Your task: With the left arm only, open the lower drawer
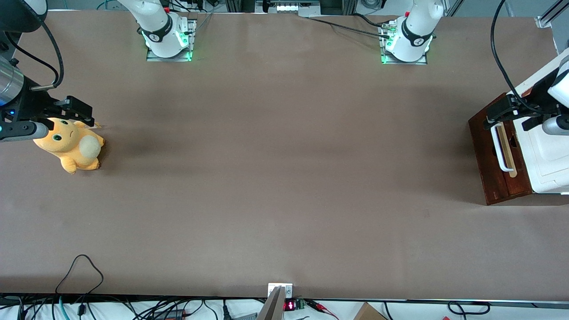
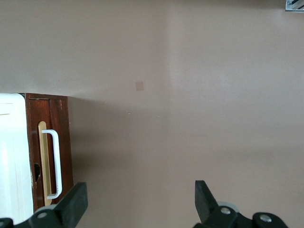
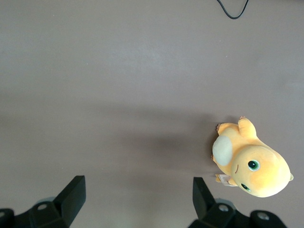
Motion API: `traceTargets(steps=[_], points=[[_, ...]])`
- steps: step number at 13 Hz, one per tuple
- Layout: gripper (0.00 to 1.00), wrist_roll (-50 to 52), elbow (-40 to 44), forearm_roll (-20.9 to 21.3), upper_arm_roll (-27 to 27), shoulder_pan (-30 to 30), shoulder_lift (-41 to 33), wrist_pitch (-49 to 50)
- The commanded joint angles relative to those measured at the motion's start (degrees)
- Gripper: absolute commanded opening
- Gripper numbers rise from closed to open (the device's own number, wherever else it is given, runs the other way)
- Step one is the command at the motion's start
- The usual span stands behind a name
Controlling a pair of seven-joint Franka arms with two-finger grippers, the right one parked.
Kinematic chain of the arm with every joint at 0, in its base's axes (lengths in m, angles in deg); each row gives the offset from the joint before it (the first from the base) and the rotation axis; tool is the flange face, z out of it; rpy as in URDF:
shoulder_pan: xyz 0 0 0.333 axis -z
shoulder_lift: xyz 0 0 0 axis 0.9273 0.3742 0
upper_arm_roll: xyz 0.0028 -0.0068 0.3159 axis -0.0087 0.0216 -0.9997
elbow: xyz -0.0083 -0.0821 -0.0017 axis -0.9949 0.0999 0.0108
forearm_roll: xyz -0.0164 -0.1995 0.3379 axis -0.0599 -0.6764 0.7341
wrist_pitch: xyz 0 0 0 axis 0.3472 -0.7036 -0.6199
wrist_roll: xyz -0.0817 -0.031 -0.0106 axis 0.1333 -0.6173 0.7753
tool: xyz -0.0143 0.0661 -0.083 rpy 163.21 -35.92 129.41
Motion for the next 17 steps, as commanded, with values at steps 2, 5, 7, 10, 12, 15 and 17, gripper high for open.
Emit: traceTargets(steps=[2,5,7,10,12,15,17], points=[[1.00,0.4,0.7,0.9,0.5,-0.1,-0.1,1.7],[1.00,0.3,0.6,0.9,0.4,-0.1,-0.1,1.7],[1.00,0.3,0.6,0.9,0.0,-0.1,0.1,1.7],[1.00,0.2,0.4,1.6,0.1,-0.1,0.3,1.8],[1.00,0.3,0.6,3.2,0.5,0.0,0.2,1.8],[1.00,0.8,0.3,2.5,0.3,-0.1,0.8,1.9],[1.00,1.0,0.3,2.7,0.3,-0.1,1.8,1.9]])
